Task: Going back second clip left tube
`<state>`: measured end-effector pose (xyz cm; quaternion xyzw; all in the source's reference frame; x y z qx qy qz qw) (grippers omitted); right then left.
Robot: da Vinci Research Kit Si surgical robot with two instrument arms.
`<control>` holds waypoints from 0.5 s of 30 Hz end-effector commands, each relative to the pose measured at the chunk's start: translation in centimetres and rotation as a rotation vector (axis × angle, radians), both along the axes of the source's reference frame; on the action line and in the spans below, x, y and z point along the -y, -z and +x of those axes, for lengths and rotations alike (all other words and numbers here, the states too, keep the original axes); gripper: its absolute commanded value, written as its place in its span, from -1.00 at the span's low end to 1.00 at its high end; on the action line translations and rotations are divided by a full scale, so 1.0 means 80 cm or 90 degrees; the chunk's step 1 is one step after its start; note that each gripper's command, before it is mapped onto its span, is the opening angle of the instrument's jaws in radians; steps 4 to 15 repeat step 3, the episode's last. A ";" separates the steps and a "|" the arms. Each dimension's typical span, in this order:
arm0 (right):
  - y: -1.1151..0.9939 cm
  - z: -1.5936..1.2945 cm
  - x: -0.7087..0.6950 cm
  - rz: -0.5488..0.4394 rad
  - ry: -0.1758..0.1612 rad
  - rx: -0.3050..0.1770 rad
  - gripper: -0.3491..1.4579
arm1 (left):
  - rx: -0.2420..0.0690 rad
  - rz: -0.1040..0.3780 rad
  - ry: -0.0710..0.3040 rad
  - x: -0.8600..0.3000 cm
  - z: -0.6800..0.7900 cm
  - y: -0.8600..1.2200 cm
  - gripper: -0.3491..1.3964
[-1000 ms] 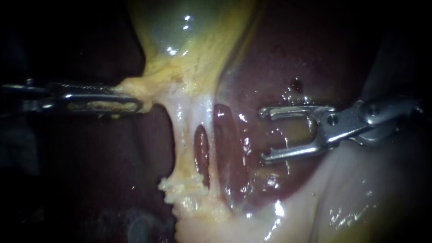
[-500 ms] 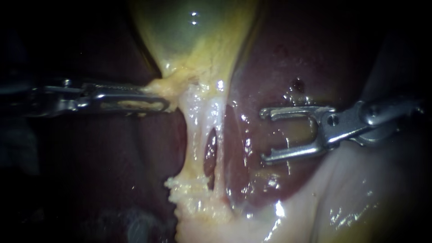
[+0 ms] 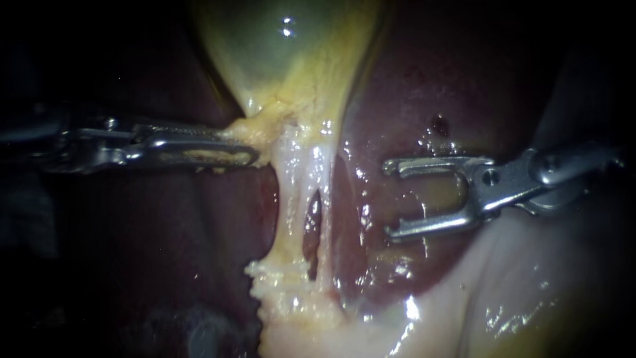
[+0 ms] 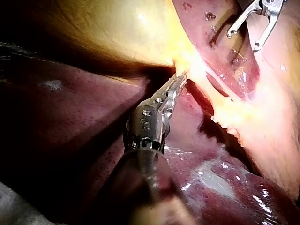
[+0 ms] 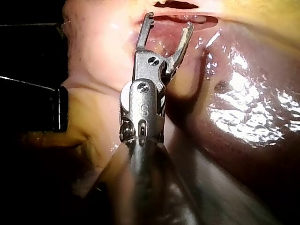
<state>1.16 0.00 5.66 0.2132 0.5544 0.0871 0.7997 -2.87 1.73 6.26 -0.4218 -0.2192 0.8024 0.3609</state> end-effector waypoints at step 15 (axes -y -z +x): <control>0.0000 0.0000 0.0000 0.000 0.000 0.000 -0.06 | 0.000 0.000 0.000 0.0000 0.0000 0.0001 -1.00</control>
